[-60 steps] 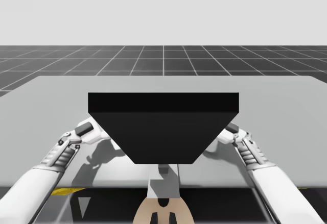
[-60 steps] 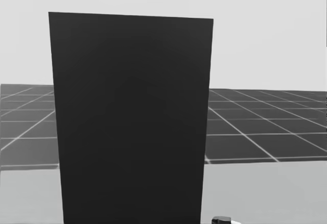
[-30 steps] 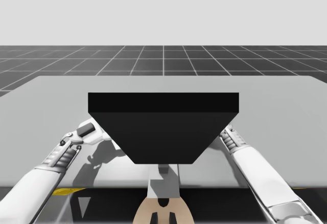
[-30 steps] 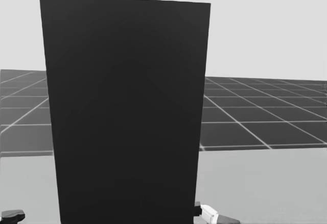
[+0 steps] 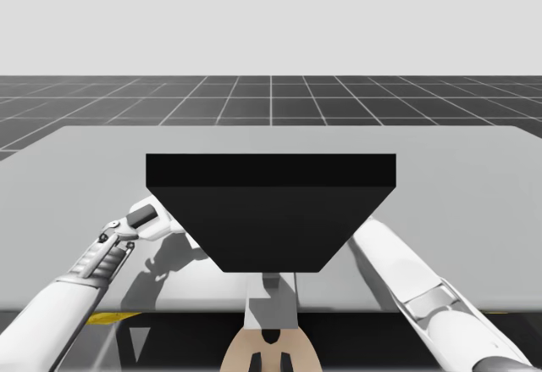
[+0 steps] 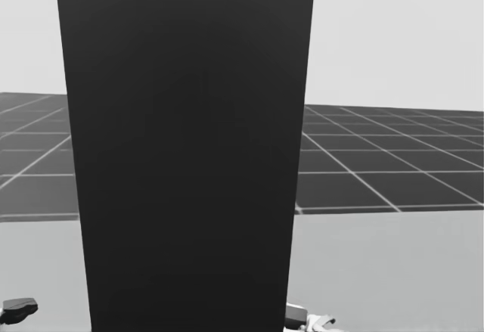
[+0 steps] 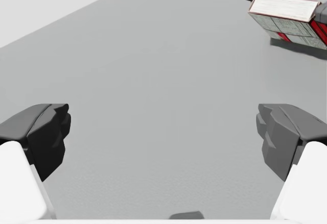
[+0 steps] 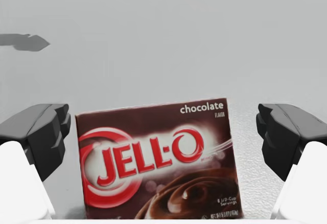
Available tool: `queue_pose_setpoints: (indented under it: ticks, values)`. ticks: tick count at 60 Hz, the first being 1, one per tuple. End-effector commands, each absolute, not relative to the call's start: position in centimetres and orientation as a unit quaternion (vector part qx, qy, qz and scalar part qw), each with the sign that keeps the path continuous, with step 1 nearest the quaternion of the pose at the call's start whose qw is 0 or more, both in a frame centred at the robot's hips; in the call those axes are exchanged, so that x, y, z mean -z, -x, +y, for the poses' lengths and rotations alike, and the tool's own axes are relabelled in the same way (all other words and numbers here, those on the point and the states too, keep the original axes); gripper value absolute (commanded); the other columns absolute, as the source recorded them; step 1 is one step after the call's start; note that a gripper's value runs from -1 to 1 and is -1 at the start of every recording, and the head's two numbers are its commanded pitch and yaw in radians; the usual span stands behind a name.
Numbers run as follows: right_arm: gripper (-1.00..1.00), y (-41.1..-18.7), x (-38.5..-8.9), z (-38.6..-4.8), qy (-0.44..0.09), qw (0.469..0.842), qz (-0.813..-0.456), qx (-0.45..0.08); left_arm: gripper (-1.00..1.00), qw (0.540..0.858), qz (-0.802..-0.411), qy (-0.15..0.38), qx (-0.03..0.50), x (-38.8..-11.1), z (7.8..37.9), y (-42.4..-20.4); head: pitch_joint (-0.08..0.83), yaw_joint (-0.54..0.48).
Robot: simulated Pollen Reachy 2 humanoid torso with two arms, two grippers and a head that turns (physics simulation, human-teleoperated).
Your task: Reach around the screen and pick up the object behind it.
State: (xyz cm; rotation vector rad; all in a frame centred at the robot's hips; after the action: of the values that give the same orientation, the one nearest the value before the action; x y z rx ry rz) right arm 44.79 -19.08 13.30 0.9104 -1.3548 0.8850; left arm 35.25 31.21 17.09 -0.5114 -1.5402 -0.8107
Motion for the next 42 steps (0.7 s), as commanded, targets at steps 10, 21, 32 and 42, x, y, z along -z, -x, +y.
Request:
queue_pose_setpoints:
  ticks: [10,21,32,42]
  values:
    - [-1.0,-44.1,-9.3,-16.4,-0.426,0.637,-0.499,-0.404,-1.0,0.612,-0.67,0.219,0.358,-17.1,31.0,-35.1,0.122,-0.14]
    - [-1.0,-44.7,-8.7,-15.9,-0.416,0.645,-0.489,-0.414,-1.0,0.61,-0.671,0.217,0.36,-17.1,30.9,-35.0,0.12,-0.14]
    - [-1.0,-45.4,-8.8,-15.8,-0.401,0.648,-0.499,-0.413,-1.0,0.609,-0.673,0.217,0.359,-17.2,30.8,-34.9,0.123,-0.14]
    - [1.0,-44.9,-8.4,-15.9,-0.374,0.651,-0.52,-0.406,-1.0,0.609,-0.673,0.217,0.36,-17.2,30.8,-34.9,0.121,-0.14]
